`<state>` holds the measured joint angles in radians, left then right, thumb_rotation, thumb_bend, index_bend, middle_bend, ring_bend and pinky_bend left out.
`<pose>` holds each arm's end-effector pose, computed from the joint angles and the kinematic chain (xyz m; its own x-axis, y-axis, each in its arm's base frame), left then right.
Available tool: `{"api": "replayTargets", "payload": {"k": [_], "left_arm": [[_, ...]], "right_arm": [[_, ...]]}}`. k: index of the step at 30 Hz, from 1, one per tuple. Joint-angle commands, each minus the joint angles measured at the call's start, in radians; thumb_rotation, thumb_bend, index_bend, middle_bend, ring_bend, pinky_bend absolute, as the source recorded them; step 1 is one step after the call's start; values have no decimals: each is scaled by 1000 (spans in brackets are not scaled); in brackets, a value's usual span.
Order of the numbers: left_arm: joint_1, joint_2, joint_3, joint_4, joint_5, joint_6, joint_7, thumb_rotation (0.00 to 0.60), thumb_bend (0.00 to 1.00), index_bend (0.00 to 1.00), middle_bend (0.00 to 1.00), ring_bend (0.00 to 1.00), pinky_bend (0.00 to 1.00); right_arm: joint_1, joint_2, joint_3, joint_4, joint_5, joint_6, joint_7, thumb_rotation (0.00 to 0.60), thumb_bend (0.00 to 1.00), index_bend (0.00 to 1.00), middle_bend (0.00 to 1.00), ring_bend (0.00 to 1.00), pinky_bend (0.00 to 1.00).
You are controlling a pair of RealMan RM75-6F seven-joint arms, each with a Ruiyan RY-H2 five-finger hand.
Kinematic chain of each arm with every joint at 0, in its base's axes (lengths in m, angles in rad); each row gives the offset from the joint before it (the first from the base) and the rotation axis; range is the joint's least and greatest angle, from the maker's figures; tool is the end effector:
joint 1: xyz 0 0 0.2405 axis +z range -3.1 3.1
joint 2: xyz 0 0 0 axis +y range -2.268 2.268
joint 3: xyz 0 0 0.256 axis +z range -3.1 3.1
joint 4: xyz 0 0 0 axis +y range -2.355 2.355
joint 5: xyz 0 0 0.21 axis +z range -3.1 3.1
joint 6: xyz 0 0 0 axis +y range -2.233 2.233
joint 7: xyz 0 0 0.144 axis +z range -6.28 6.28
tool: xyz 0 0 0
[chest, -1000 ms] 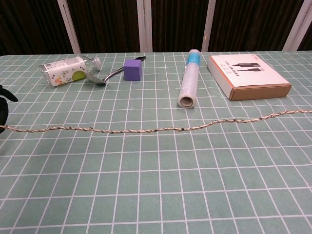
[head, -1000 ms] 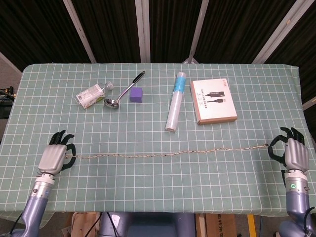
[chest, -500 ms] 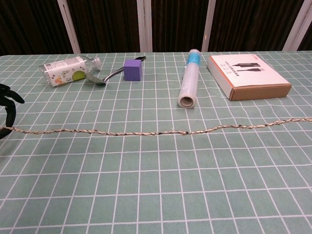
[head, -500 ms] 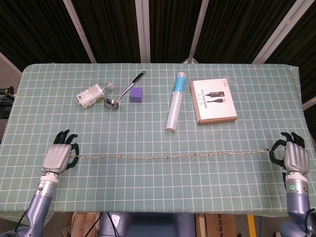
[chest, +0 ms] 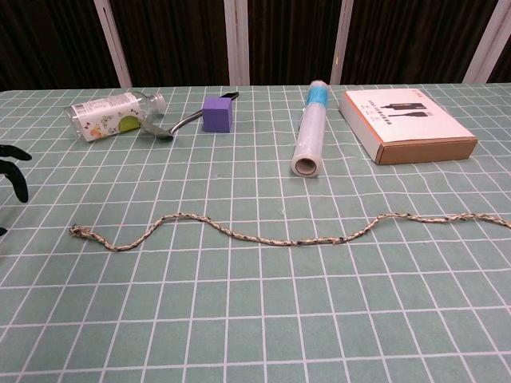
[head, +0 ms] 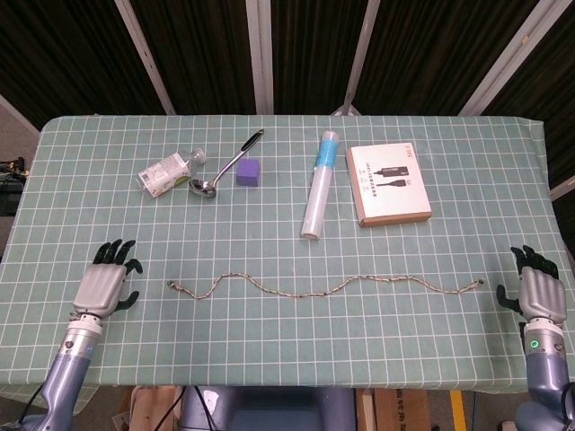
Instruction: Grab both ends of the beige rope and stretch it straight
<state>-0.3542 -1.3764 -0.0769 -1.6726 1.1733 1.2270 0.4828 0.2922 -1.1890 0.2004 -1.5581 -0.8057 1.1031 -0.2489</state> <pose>-0.2549 0.2487 0.0476 0.5044 0.2266 0.8332 0.8622 -0.0794 -0.5004 -0.3570 -0.2592 0.1385 0.3237 -0.2196 0.9203 -0.8288 0.4034 0.3878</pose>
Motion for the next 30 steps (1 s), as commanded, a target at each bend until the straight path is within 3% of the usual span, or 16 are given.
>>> {"api": "replayTargets", "payload": {"k": [1, 6, 8, 11, 15, 23, 30], "left_arm": [[8, 18, 3, -17, 6, 9, -15, 600, 274, 325, 19, 0, 0], [39, 67, 15, -57, 39, 39, -91, 600, 46, 168, 0, 0, 0], [56, 97, 27, -76, 59, 50, -128, 600, 21, 138, 0, 0, 0], [89, 146, 50, -104, 118, 89, -195, 600, 19, 94, 0, 0, 0], [149, 195, 93, -84, 250, 196, -266, 600, 19, 33, 0, 0, 0], [255, 249, 139, -4, 372, 370, -390, 600, 19, 6, 0, 0, 0], [306, 285, 140, 16, 377, 434, -481, 600, 19, 3, 0, 0, 0]], "right_arm": [[-1, 11, 1, -13, 3, 7, -3, 600, 458, 0, 0, 0, 0], [-11, 30, 7, -47, -10, 33, 11, 600, 297, 0, 0, 0, 0], [-18, 42, 7, -71, -24, 37, 28, 600, 262, 0, 0, 0, 0], [-39, 70, -3, -122, -97, 63, 69, 600, 254, 0, 0, 0, 0], [-88, 97, -44, -155, -295, 153, 146, 600, 254, 0, 0, 0, 0], [-185, 132, -154, -109, -591, 326, 209, 600, 253, 0, 0, 0, 0], [-228, 157, -177, -103, -642, 384, 261, 600, 253, 0, 0, 0, 0]]}}
